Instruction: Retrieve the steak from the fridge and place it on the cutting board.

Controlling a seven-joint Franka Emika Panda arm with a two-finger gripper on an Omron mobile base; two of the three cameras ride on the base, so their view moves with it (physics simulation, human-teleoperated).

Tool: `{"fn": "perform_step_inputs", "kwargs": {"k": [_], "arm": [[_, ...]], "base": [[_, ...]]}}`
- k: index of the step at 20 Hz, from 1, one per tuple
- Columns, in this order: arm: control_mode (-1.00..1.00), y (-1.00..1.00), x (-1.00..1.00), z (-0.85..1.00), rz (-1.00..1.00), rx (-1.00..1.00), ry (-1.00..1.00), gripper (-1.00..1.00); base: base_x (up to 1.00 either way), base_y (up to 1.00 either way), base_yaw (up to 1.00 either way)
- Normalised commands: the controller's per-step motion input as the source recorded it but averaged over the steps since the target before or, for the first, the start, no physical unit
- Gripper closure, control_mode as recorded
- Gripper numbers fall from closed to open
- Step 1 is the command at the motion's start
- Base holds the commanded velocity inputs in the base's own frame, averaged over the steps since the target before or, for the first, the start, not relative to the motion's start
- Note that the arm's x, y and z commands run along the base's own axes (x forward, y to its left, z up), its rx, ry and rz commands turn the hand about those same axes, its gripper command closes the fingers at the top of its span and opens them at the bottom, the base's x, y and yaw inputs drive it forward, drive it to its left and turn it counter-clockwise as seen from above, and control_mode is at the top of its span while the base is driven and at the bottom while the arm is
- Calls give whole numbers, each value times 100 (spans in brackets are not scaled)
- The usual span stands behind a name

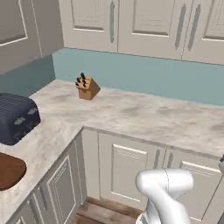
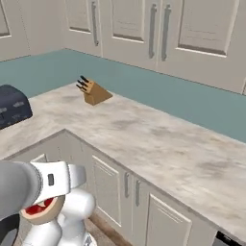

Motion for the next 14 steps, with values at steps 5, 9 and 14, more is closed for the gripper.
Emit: {"fn": "perform_step_inputs", "kwargs": {"k": [5,9,14], "arm": [[100,0,0,0,0,0,0,100],[100,0,0,0,0,0,0,100],[100,0,0,0,0,0,0,100]], "base": [[71,35,58],[100,51,39],[97,89,21]]}}
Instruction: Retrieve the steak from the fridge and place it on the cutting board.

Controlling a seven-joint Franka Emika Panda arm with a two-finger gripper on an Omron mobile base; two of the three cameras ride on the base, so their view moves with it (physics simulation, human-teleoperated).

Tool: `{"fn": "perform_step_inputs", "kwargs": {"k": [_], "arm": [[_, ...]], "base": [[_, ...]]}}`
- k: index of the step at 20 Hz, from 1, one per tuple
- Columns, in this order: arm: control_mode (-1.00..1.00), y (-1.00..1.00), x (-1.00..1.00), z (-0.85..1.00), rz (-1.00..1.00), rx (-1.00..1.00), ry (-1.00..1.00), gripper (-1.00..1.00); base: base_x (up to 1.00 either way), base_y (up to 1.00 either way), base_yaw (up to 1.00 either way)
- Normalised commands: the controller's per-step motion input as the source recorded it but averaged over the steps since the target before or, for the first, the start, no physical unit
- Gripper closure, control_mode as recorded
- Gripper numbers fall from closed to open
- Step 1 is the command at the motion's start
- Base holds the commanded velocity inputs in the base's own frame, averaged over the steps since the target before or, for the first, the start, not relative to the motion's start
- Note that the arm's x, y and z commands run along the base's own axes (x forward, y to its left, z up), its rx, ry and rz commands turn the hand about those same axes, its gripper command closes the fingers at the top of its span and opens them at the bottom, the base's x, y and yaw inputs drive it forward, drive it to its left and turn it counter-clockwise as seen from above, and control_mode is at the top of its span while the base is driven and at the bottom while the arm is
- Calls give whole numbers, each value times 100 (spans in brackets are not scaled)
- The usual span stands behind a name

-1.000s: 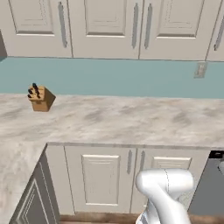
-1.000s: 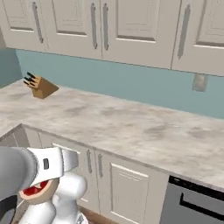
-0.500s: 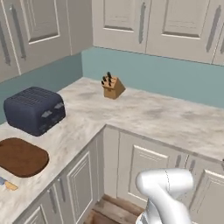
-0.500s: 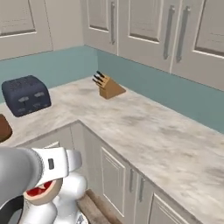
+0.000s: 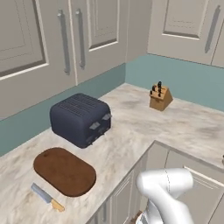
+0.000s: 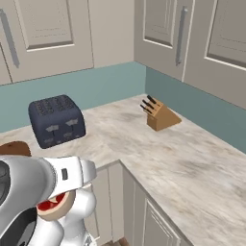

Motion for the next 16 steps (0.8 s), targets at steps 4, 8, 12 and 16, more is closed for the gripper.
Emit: {"fn": "perform_step_inputs", "kwargs": {"k": [4,8,12,16], "arm": [[100,0,0,0,0,0,0,100],[100,0,0,0,0,0,0,100],[-100,50,38,0,21,0,0,100],[-100,100,79,0,18,0,8,100]], "base": [[63,99,26],[38,89,35],[11,20,8],[0,0,0]]}}
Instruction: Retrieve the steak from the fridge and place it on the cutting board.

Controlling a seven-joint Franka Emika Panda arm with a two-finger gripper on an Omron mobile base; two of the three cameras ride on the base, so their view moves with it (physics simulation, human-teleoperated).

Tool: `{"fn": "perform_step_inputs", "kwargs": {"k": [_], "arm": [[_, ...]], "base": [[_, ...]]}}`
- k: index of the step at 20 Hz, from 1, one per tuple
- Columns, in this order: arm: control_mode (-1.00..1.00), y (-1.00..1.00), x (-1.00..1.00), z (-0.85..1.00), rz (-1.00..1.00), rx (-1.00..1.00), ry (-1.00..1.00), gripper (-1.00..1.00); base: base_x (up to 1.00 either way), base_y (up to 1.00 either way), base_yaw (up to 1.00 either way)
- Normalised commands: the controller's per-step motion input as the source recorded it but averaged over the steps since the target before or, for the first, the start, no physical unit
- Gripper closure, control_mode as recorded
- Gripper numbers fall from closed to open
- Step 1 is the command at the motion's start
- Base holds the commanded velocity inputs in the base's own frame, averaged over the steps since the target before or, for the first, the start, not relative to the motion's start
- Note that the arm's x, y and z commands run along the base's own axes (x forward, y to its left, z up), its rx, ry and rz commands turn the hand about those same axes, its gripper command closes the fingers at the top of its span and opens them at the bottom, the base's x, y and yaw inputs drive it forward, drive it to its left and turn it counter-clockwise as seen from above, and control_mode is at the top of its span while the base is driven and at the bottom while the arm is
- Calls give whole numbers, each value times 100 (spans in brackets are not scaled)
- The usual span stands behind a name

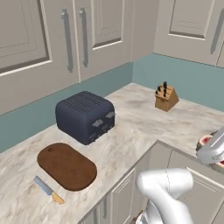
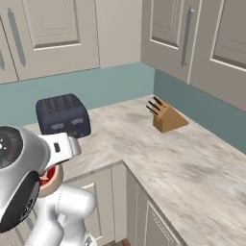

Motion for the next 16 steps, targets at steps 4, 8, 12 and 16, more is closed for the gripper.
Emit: {"fn": "perform_step_inputs", "kwargs": {"k": [4,8,12,16], "arm": [[-100,100,70,-9,16,0,8,100],[-100,100,63,-24,11,1,2,100],[-100,100,46,-34,11,7,3,100],[-100,100,52,-37,11,8,9,100]], "base": [[0,0,0],[0,0,0],[0,0,0],[0,0,0]]}}
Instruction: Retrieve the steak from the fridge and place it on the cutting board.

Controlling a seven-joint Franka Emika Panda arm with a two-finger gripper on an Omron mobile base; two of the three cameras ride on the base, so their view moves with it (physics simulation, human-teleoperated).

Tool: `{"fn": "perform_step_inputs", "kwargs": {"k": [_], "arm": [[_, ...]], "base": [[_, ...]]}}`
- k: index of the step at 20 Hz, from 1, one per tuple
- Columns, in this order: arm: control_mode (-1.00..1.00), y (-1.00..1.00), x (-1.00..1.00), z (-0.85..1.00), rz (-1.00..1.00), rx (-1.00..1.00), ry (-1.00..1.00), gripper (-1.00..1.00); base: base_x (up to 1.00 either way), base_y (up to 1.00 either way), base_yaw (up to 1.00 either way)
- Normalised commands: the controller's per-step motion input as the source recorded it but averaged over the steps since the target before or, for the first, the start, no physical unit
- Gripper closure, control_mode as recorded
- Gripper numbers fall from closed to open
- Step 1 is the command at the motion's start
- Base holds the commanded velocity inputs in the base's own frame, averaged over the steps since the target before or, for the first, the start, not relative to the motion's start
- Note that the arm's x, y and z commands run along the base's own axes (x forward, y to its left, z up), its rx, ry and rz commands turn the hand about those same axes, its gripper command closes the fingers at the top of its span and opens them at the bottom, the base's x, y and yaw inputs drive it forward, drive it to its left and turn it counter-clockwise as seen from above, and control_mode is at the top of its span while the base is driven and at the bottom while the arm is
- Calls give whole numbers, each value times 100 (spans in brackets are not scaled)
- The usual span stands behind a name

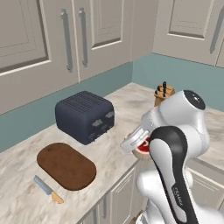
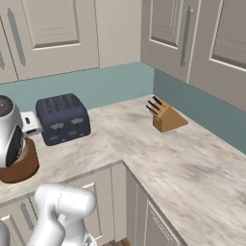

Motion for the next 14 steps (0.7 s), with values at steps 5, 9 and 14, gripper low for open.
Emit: {"fn": "perform_step_inputs", "kwargs": {"k": [5,9,14], "arm": [[-100,100,38,-54,11,11,18,100],[-100,99,57,-36,2,-3,9,100],[-100,77,74,-23,-7,-1,0,100]], "base": [[0,0,0],[0,0,0],[0,0,0]]}}
